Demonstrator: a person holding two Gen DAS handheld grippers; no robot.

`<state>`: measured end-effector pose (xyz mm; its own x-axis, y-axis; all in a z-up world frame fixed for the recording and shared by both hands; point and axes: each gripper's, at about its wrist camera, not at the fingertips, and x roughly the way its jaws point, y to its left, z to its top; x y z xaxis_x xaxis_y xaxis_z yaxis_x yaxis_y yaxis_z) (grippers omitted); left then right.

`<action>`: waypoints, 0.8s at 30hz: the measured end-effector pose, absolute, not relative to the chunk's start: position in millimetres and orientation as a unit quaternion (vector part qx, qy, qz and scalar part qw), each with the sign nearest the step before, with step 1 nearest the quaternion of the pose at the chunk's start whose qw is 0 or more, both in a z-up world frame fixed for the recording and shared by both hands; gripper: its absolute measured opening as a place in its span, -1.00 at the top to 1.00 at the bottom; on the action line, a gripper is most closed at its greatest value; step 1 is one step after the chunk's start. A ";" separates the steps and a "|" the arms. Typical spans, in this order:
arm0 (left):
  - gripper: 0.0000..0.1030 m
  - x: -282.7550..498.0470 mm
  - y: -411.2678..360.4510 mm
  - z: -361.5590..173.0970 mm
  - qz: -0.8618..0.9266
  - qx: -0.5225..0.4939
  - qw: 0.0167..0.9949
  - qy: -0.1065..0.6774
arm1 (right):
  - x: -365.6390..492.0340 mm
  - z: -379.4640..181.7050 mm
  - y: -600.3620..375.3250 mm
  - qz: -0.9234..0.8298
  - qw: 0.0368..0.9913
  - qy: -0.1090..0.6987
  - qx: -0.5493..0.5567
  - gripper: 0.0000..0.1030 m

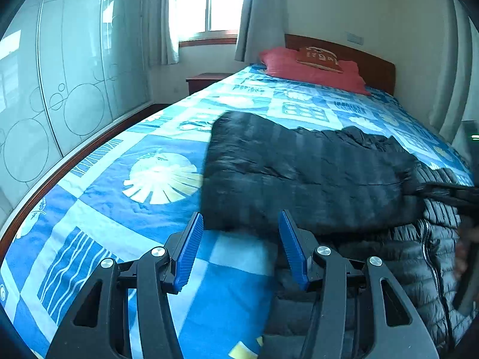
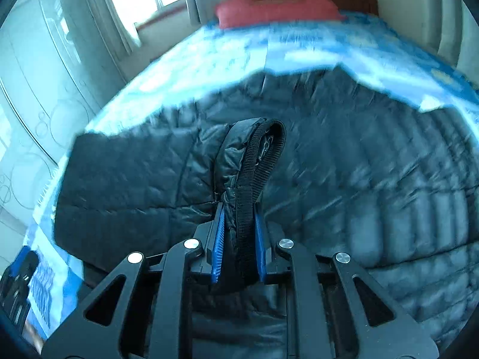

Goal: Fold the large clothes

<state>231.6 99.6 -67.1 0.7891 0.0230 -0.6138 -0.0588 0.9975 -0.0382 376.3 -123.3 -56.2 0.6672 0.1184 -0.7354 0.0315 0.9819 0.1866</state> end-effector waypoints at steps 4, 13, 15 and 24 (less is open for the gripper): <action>-0.03 239.5 98.1 -61.6 0.017 -0.033 0.946 0.323 | 361.1 -32.9 -171.1 -0.017 0.921 0.381 0.077 0.67; -0.03 273.0 59.3 -61.6 -0.008 -0.016 0.942 0.334 | 349.4 -49.9 -299.2 -0.125 0.904 0.402 0.075 0.66; -0.03 281.8 49.8 -64.6 -0.014 -0.011 0.940 0.340 | 353.1 -65.9 -316.6 -0.132 0.894 0.420 0.084 0.66; -0.03 332.0 17.1 -75.7 -0.016 0.026 0.936 0.351 | 336.5 -73.9 -323.2 -0.144 0.904 0.392 0.095 0.34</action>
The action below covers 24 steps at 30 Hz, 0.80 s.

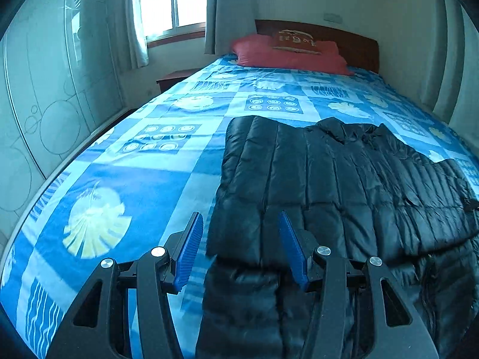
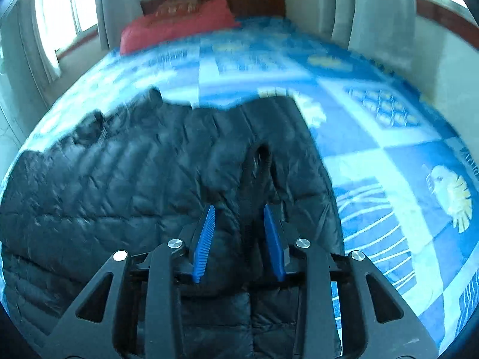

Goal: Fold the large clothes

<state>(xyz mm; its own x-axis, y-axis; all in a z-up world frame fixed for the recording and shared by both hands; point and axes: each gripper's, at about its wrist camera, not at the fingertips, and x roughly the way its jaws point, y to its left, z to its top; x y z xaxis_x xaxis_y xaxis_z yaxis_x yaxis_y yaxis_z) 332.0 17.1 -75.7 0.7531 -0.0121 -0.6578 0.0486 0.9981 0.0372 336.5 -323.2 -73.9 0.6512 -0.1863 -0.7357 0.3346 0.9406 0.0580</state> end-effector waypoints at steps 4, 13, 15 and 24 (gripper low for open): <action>-0.03 358.8 9.7 -95.1 0.001 0.046 0.925 0.377 | 353.7 -96.3 -308.6 -0.107 0.896 0.421 0.091 0.34; -0.06 370.3 17.5 -92.5 0.002 0.048 0.925 0.378 | 375.4 -86.0 -296.2 -0.099 0.906 0.404 0.074 0.29; -0.06 379.5 17.3 -81.5 0.000 0.037 0.931 0.362 | 388.2 -85.5 -293.9 -0.095 0.909 0.399 0.071 0.13; -0.06 434.1 3.6 -110.4 0.008 0.077 0.903 0.422 | 435.6 -99.6 -273.3 -0.096 0.899 0.426 0.047 0.07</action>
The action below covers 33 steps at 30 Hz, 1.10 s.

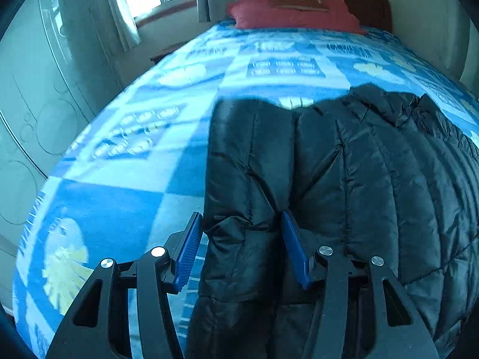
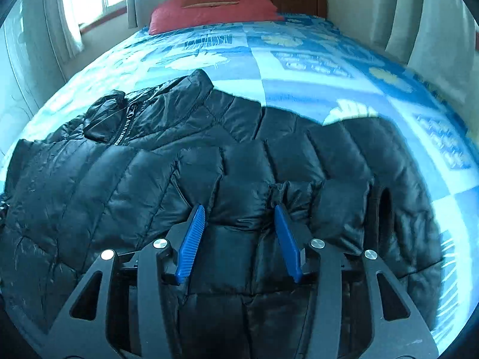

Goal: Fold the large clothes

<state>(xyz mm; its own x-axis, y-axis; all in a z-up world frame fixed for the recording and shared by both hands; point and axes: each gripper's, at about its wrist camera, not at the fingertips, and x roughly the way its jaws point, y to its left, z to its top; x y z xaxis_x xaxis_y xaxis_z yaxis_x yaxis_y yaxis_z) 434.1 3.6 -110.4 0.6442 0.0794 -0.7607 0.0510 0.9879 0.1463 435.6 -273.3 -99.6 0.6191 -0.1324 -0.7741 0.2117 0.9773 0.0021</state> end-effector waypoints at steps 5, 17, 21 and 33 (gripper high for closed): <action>-0.06 413.1 0.9 -75.3 -0.008 0.041 0.931 0.364 | 431.7 -84.6 -239.1 -0.045 0.917 0.393 0.044 0.05; -0.06 379.9 16.8 -84.4 -0.026 0.061 0.919 0.389 | 364.4 -67.7 -236.7 -0.047 0.916 0.398 0.014 -0.26; -0.12 312.9 48.6 -81.0 -0.043 0.036 0.916 0.398 | 273.4 -61.2 -272.2 -0.081 0.907 0.413 0.025 -0.31; -0.13 106.6 109.5 -124.9 -0.057 -0.067 0.865 0.494 | 51.0 -107.0 -312.0 -0.146 0.850 0.498 0.095 -0.35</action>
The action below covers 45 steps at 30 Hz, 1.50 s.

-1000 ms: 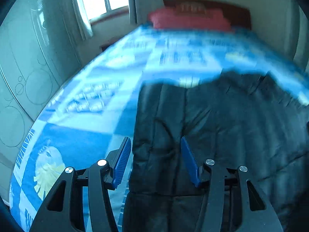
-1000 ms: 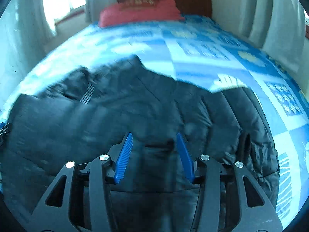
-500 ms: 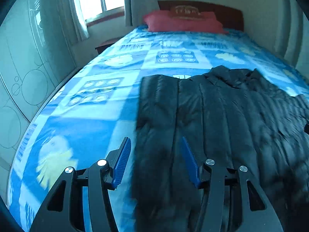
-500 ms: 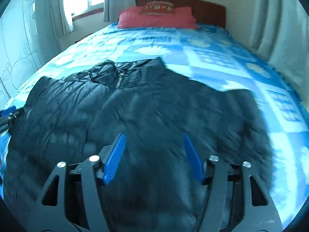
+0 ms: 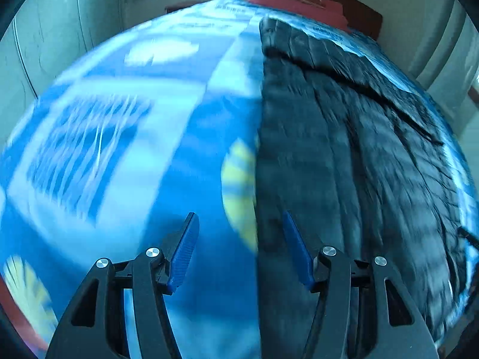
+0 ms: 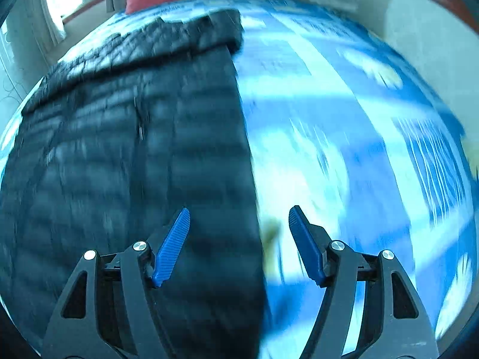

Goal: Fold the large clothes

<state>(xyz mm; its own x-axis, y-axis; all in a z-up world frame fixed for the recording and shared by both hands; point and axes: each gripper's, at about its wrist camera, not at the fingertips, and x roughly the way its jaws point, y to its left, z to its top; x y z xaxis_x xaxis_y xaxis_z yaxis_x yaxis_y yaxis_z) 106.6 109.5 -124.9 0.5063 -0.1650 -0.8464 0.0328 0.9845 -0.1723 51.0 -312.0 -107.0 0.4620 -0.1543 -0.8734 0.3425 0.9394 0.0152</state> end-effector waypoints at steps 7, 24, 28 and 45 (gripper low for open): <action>-0.28 63.7 106.9 -132.2 -0.096 -0.137 0.850 0.500 | -0.9 -116.3 -301.7 -0.117 0.847 0.494 0.159 -0.44; 0.48 38.1 86.7 -126.8 -0.153 -0.145 0.847 0.488 | -28.1 -105.9 -284.7 -0.067 0.859 0.466 0.202 0.71; 0.70 30.9 88.3 -116.2 -0.153 -0.141 0.857 0.471 | -34.2 -98.0 -286.3 -0.054 0.862 0.454 0.219 0.81; 0.79 -37.3 129.8 -24.5 -0.189 -0.182 0.871 0.415 | -116.9 -20.7 -286.7 0.025 0.858 0.397 0.324 0.84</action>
